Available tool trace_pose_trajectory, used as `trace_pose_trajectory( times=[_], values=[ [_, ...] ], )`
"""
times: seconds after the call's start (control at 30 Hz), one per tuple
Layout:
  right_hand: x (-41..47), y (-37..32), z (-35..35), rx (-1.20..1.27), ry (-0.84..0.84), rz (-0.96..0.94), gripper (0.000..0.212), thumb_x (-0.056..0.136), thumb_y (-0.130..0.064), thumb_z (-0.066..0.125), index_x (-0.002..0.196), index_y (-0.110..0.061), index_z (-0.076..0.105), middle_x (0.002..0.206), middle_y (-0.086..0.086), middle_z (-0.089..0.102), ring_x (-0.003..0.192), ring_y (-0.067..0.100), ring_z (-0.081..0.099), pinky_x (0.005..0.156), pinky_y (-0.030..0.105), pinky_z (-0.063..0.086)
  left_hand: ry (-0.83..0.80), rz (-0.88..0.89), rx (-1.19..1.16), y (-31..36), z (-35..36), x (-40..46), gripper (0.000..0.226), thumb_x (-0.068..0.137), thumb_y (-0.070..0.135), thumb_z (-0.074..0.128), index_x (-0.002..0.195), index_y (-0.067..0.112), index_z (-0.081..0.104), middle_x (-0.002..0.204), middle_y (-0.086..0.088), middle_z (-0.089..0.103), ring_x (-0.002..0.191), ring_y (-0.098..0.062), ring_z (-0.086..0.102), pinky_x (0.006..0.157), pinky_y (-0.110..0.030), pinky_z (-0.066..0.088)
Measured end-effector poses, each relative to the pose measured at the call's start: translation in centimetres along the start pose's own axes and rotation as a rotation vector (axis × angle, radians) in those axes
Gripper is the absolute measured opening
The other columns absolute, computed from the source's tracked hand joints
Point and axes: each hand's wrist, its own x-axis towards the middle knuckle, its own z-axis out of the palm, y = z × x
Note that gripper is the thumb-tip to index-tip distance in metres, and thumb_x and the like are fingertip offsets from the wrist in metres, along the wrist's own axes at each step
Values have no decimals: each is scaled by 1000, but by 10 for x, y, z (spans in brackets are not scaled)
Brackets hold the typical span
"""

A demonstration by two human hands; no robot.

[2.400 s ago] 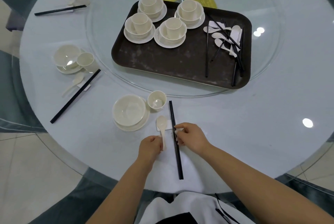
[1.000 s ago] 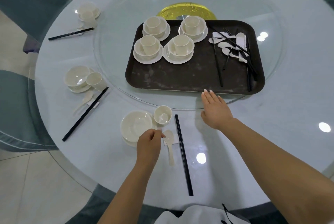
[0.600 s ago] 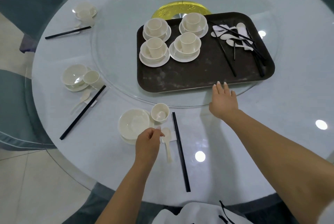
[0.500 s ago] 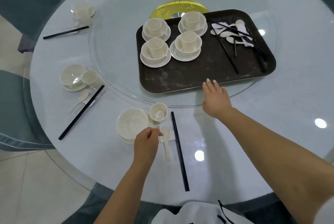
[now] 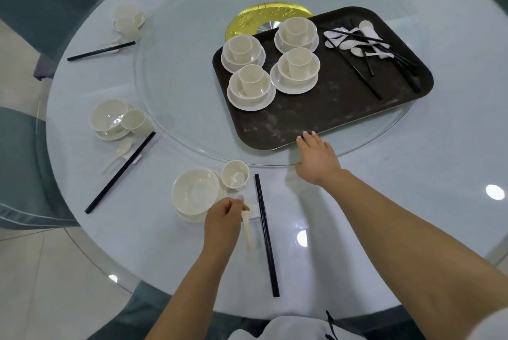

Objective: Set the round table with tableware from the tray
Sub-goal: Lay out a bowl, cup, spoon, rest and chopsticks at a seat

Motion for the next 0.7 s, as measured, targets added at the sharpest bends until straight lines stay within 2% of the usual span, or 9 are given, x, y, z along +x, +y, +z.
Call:
trace_pose_trajectory(
  times=[0.13, 0.23, 0.33, 0.47, 0.6, 0.7],
  values=[
    [-1, 6, 0, -48, -14, 15, 72, 96, -25, 44, 156, -10, 6, 164, 6, -1, 151, 24, -3, 121, 43, 8, -14, 16, 20, 6, 5, -5, 34, 95, 29, 55, 69, 12, 68, 56, 11, 56, 60, -12, 50, 65, -29, 43],
    [-5, 12, -1, -96, -27, 4, 72, 96, -21, 40, 156, -13, 2, 164, 5, -5, 151, 23, -5, 121, 45, 8, -28, 63, 19, 17, 4, -7, 32, 94, 25, 55, 66, 14, 68, 62, 2, 57, 61, -14, 51, 67, -32, 44],
    [-15, 14, 0, -89, -20, 44, 71, 97, -19, 37, 156, -15, -2, 164, 3, -9, 151, 24, -6, 121, 46, 8, -71, 64, -44, 27, -1, -13, 30, 93, 28, 58, 69, 16, 70, 58, 7, 57, 53, -6, 51, 60, -23, 45],
    [-48, 11, 13, 4, 53, 71, 68, 97, -25, 40, 155, -11, 8, 163, 7, 6, 150, 27, 5, 120, 45, 16, -140, 78, -80, 28, -8, -29, 23, 90, 26, 59, 75, 17, 72, 61, 7, 60, 49, -5, 51, 52, -16, 45],
    [-95, 8, 29, 133, 109, 16, 58, 97, -23, 43, 151, -10, 28, 157, 9, 28, 147, 28, 19, 117, 40, 22, -192, 106, -95, 17, -14, -59, 20, 90, 21, 58, 76, 16, 72, 60, 7, 62, 48, -7, 53, 55, -19, 48],
    [-138, 2, 36, 313, 122, 2, 53, 98, -25, 46, 149, -14, 36, 155, 6, 35, 145, 25, 26, 116, 35, 22, -234, 140, -58, 1, -19, -85, 22, 91, 23, 58, 75, 17, 72, 62, 6, 63, 50, -9, 55, 60, -24, 50]
  ],
)
